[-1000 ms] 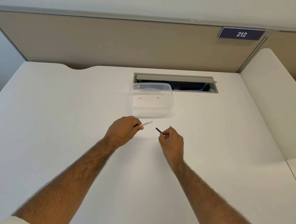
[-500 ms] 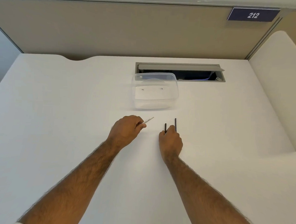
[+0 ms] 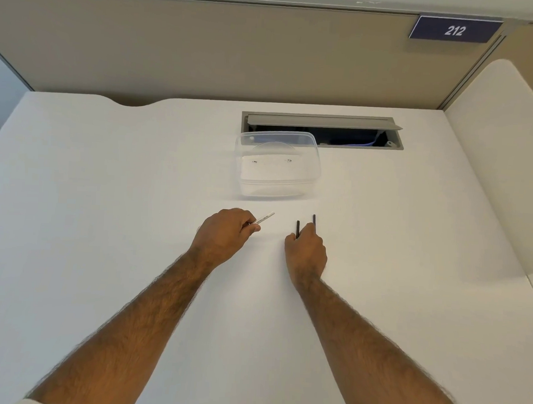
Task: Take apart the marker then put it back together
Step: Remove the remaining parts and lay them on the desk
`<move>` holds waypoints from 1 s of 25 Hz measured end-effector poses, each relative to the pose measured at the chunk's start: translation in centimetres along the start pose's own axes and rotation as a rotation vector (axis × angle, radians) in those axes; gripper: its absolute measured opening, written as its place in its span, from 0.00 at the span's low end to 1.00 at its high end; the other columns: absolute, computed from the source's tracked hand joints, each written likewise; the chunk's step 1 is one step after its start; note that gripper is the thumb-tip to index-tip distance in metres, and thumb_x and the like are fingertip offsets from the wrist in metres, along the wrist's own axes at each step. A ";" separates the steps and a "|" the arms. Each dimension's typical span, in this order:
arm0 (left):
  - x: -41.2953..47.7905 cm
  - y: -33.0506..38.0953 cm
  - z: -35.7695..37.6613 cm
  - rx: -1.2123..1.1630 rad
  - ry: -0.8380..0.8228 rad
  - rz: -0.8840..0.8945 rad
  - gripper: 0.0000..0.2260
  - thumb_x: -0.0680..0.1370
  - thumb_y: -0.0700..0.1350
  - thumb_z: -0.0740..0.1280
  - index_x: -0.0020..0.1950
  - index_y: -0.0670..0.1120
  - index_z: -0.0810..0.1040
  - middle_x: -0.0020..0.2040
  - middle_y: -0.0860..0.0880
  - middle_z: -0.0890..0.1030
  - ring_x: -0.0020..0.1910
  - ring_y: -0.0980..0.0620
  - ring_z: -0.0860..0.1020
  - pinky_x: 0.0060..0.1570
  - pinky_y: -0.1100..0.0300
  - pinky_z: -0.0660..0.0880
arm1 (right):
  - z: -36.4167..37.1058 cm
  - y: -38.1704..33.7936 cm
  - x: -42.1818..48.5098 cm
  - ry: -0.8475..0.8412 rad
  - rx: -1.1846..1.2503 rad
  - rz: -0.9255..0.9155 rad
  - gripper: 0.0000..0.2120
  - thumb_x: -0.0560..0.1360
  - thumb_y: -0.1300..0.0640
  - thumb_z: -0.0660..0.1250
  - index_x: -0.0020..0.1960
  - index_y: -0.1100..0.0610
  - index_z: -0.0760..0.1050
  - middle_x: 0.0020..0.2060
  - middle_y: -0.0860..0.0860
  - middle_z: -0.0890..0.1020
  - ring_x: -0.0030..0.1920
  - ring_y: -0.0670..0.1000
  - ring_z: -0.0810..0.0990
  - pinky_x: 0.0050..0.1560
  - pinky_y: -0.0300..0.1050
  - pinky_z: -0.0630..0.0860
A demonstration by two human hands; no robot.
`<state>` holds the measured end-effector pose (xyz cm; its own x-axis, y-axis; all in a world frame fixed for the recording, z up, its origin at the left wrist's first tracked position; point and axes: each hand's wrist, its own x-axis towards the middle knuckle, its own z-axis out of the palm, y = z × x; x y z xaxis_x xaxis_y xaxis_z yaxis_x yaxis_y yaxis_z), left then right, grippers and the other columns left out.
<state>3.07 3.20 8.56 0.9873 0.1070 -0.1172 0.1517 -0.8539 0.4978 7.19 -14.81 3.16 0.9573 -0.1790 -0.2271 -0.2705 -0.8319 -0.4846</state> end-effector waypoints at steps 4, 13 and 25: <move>0.2 0.2 -0.1 0.009 0.006 0.006 0.09 0.80 0.56 0.64 0.47 0.55 0.81 0.42 0.58 0.79 0.39 0.56 0.76 0.34 0.60 0.67 | -0.4 0.1 -0.1 -0.024 0.055 0.001 0.09 0.77 0.53 0.64 0.52 0.58 0.71 0.45 0.56 0.83 0.44 0.60 0.82 0.40 0.47 0.73; -0.3 0.5 0.7 0.000 0.029 0.062 0.08 0.81 0.55 0.63 0.49 0.55 0.80 0.43 0.57 0.79 0.40 0.55 0.76 0.35 0.60 0.67 | -4.5 -0.7 -2.4 -0.033 0.352 -0.359 0.05 0.75 0.55 0.67 0.50 0.48 0.75 0.33 0.43 0.77 0.34 0.44 0.76 0.37 0.33 0.71; -0.6 2.4 0.1 -0.027 0.073 0.146 0.06 0.80 0.54 0.66 0.52 0.54 0.81 0.44 0.57 0.80 0.45 0.53 0.78 0.39 0.60 0.71 | -6.6 -1.7 -1.9 -0.137 0.203 -0.623 0.04 0.77 0.56 0.68 0.51 0.53 0.80 0.47 0.46 0.78 0.42 0.45 0.76 0.43 0.38 0.71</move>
<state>2.84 1.05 9.71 0.9996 0.0201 0.0208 0.0061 -0.8490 0.5283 6.47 -16.53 10.03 0.9228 0.3823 0.0475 0.3017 -0.6404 -0.7063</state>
